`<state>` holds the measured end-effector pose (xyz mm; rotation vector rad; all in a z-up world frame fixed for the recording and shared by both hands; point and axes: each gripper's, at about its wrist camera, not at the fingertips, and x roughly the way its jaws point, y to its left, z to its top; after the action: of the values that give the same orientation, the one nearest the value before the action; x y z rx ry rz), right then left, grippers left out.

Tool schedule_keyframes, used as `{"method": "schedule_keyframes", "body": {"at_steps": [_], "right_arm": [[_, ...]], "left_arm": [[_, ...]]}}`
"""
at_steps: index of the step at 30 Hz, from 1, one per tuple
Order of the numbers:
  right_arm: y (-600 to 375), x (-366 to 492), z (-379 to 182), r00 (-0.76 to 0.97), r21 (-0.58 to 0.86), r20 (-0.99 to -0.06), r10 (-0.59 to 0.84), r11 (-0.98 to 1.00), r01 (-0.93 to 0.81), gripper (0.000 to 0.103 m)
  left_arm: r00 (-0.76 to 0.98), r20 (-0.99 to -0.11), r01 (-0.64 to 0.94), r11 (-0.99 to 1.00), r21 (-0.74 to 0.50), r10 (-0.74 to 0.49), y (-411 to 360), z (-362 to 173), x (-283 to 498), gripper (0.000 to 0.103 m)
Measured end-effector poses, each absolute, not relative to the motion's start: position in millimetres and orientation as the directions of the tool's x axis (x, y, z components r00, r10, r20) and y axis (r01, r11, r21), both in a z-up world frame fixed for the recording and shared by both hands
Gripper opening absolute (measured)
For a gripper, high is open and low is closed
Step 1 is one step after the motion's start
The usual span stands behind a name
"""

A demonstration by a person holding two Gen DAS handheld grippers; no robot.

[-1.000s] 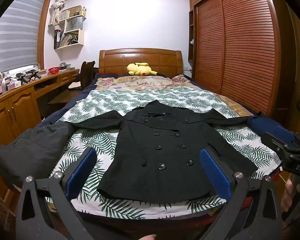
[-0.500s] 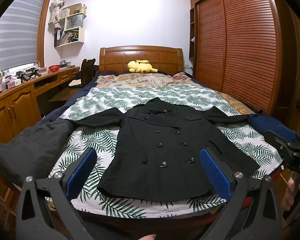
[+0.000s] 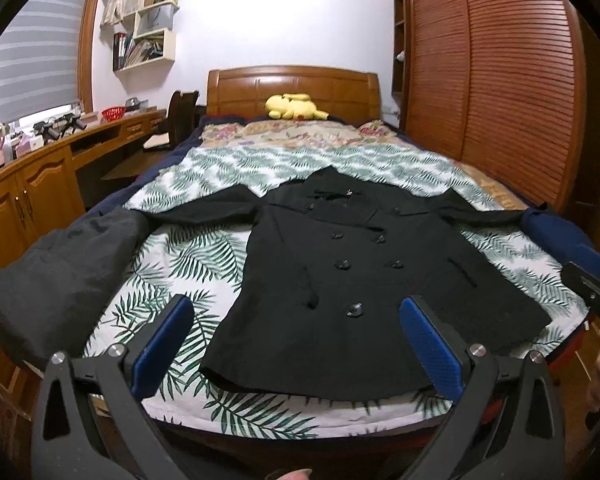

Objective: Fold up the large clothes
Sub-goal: 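Move the left tool to the coat sleeve nearest it and grasp the cuff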

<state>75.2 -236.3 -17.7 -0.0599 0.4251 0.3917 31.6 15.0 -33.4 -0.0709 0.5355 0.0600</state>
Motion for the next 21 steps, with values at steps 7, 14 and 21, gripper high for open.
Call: {"method": "schedule_keyframes", "body": {"at_steps": [7,14,21], "right_arm": [[-236,94,-41,0.814,0.042,-0.445,0.373,0.917,-0.397,0.103],[-223,129,-54,0.794,0.030,-0.469,0.387,0.905,-0.424,0.103],[-206,184,-57,0.788,0.019,-0.464,0.404,0.894,-0.447,0.103]], "left_arm": [[0.822,-0.567,-0.098,0.994,-0.046,0.055,37,-57,57,0.103],[0.805,-0.587,-0.121,0.993,-0.016,0.088,58,-64,88,0.103],[0.786,-0.608,-0.145,0.989,-0.003,0.113,79,-75,130,0.103]]}}
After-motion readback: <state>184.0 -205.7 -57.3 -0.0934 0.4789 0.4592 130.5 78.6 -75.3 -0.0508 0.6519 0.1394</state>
